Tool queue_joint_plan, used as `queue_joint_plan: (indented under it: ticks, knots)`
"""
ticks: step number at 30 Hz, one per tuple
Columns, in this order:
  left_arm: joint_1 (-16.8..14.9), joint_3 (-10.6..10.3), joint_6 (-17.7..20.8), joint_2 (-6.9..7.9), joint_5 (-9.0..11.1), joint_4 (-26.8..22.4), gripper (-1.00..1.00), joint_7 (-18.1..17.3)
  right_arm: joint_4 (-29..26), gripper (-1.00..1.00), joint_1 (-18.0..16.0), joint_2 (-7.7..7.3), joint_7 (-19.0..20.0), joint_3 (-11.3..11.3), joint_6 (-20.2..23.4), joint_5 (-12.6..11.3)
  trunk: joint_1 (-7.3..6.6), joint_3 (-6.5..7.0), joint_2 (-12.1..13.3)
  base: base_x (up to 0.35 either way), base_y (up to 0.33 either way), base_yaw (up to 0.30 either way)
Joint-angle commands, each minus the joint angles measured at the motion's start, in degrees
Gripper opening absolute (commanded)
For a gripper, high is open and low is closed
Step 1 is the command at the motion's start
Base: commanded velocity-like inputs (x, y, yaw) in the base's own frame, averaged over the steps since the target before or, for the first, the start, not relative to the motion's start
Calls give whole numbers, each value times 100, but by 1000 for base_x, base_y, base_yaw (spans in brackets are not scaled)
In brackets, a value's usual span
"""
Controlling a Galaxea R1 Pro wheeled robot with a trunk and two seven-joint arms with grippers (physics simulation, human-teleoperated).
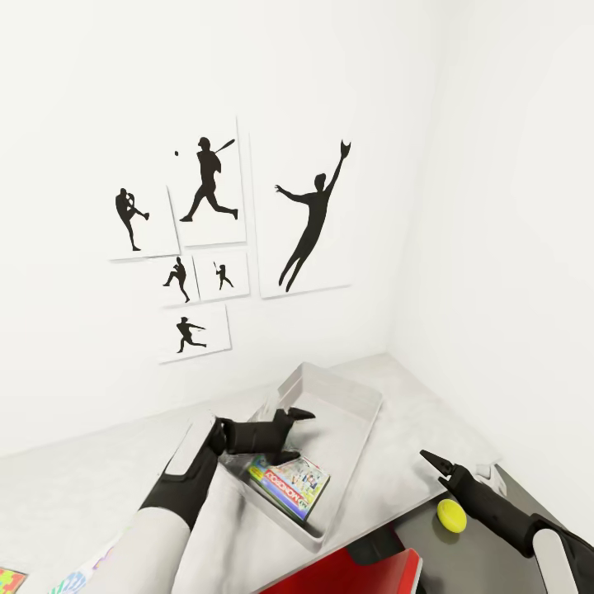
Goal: Put all the toys in the child's room - the three board games (two on the bed and one on the table), the two jigsaw puzzles on the table, and the tennis ball on the table - inside the toy box on the table in the child's room.
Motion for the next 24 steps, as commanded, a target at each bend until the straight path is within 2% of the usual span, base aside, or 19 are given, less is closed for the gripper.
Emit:
queue_joint_plan:
  ticks: [1, 11, 17, 18, 20, 22, 24]
  knots:
    - [2, 0, 23, -2, 70, -123, 100, 60, -2, 100, -7, 1, 15, -12, 37, -3, 4, -14, -13, 0, 0, 0]
    - [181, -33, 136, -2, 529, -1168, 100, 68, -3, 100, -6, -4, 18, -14, 37, -3, 4, -14, -13, 0, 0, 0]
    - [483, -131, 183, -2, 669, -1994, 100, 66, -4, 100, -7, -7, 20, -14, 42, -3, 4, -14, -13, 0, 0, 0]
    - [599, -213, 190, 35, 689, -2360, 100, 64, -5, 100, -7, -7, 22, -16, 44, -3, 4, -14, -13, 0, 0, 0]
    - [724, -298, 197, 188, 706, -2676, 100, 57, -5, 100, -7, -7, 27, -19, 45, -3, 4, -14, -13, 0, 0, 0]
    - [835, -371, 205, 410, 739, -2882, 100, 42, -5, 100, -7, -7, 30, -20, 45, -3, 4, -14, -13, 0, 0, 0]
    - [910, -430, 210, 700, 826, -3012, 100, 9, -6, 100, -7, -8, 32, -22, 46, -3, 4, -14, -13, 0, 0, 0]
